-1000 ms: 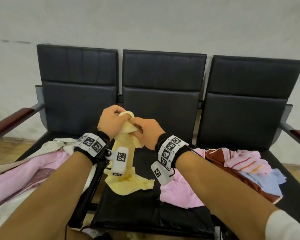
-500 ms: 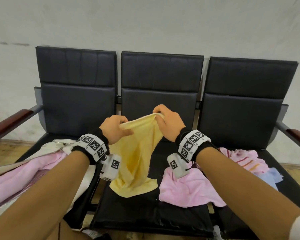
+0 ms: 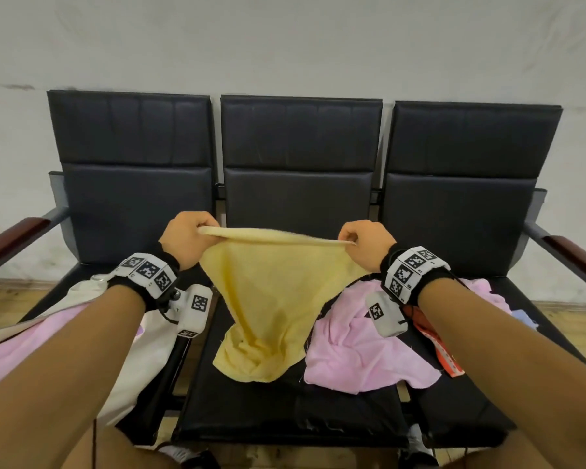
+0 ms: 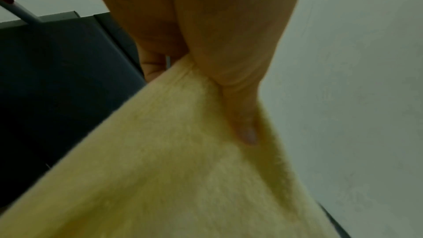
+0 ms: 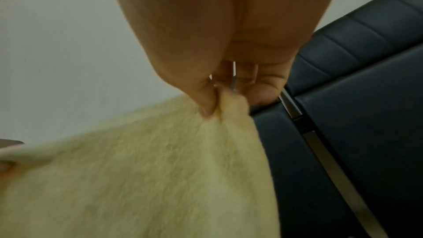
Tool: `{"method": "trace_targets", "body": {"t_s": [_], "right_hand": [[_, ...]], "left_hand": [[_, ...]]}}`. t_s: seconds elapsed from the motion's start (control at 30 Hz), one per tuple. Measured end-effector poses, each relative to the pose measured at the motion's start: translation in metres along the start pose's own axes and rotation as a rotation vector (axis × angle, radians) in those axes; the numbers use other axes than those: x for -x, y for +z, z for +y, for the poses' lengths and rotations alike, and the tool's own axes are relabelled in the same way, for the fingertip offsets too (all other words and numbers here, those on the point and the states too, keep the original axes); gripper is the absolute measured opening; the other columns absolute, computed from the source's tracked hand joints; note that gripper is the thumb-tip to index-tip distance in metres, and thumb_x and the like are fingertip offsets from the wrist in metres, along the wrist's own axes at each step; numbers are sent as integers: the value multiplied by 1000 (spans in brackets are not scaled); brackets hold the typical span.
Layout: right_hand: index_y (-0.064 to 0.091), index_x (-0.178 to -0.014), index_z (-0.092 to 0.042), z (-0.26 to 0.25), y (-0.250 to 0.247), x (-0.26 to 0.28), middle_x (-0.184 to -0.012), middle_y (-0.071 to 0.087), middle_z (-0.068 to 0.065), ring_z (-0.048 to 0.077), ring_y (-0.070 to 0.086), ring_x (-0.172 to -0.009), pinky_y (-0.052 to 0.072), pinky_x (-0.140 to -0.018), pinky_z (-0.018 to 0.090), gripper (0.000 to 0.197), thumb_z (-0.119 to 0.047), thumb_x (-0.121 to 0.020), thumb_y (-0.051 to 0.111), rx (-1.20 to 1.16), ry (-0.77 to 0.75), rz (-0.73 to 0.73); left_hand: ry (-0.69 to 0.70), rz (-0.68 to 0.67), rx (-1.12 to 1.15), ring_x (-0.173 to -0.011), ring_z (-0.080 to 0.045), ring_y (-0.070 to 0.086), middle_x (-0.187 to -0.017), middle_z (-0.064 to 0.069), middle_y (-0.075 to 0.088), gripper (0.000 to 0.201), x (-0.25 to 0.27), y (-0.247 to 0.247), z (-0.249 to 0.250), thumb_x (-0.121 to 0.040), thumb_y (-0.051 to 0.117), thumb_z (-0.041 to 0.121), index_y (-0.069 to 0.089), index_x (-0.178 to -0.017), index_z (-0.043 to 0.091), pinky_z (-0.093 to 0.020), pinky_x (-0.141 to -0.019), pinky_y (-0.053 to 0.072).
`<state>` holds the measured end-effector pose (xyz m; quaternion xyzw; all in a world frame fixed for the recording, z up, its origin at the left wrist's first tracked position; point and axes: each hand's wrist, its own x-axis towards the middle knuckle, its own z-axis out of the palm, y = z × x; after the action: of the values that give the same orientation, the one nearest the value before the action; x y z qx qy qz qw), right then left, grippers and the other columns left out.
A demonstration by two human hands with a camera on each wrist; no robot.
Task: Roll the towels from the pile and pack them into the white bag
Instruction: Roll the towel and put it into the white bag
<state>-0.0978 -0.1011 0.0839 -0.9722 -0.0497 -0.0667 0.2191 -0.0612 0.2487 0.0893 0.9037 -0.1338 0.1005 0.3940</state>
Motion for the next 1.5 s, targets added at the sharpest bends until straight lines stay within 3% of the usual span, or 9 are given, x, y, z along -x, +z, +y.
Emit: {"method": "trace_targets", "body": {"t_s": [0.23, 0.33, 0.5, 0.7, 0.83, 0.93, 1.07, 1.27, 1.5], "right_hand": [[49, -88, -28, 34, 26, -10, -89, 60, 8, 29, 61, -81, 54, -67, 41, 14, -32, -100, 44, -113, 197, 97], [55, -88, -20, 35, 35, -16, -93, 57, 9, 29, 63, -77, 57, -51, 38, 12, -22, -98, 50, -270, 269, 100], [52, -83, -21, 36, 55, -34, -86, 62, 5, 27, 63, -80, 52, -62, 34, 15, -26, -97, 49, -250, 347, 79], [57, -92, -14, 5, 33, -76, -102, 63, 12, 33, 58, -90, 46, -73, 36, 27, -33, -102, 40, -54, 357, 64], [61, -85, -22, -28, -19, -110, -89, 67, 1, 25, 66, -85, 57, -74, 35, 4, -24, -83, 59, -487, 240, 348], [60, -88, -19, -63, -67, -117, -79, 60, -8, 2, 60, -76, 46, -62, 11, 17, -16, -96, 46, -669, 19, 659], [57, -91, -25, -91, -107, -110, -83, 58, -17, -13, 52, -71, 41, -67, 8, 22, -13, -99, 40, -720, -164, 805], [65, -120, -16, -40, -61, -75, -115, 65, -5, 9, 58, -106, 45, -98, 26, 27, -24, -101, 47, -575, -50, 627], [69, -100, -15, 62, 60, 11, -100, 68, 4, 19, 59, -91, 40, -80, 25, 17, -21, -99, 53, -239, 90, 185]], "left_hand": [[-78, -145, -8, -57, -15, 50, -63, -3, 55, 44, -7, 18, -18, -81, 75, 45, 54, -65, 10, -29, -55, 40], [-91, -159, -52, -62, -18, 53, -70, -6, 59, 37, -16, 26, -33, -91, 68, 41, 56, -73, 10, -33, -58, 42], [-210, -151, -251, -75, -26, 65, -75, -3, 66, 24, -29, 38, -51, -98, 58, 31, 64, -76, 23, -30, -59, 42], [-404, 194, 360, -72, -30, 73, -93, -21, 71, 9, -61, 34, -23, -92, 65, 11, 65, -85, 16, -47, -71, 62], [-246, 479, 550, -85, -19, 71, -90, -3, 73, 7, -85, 3, 11, -84, 67, 24, 68, -81, 30, -44, -80, 61], [-65, 664, 694, -78, -4, 66, -86, 7, 69, 11, -98, -27, 38, -89, 65, 24, 64, -81, 31, -39, -80, 59], [112, 783, 733, -102, -7, 68, -108, 7, 72, 8, -102, -51, 64, -90, 63, 21, 63, -85, 28, -32, -86, 56], [25, 593, 385, -71, -6, 59, -81, 6, 65, 16, -67, -21, 44, -90, 64, 18, 62, -77, 26, -29, -68, 49], [-144, 77, 47, -66, -13, 61, -67, 5, 66, 16, 31, 61, -51, -84, 75, 17, 69, -70, 23, -27, -59, 40]]}}
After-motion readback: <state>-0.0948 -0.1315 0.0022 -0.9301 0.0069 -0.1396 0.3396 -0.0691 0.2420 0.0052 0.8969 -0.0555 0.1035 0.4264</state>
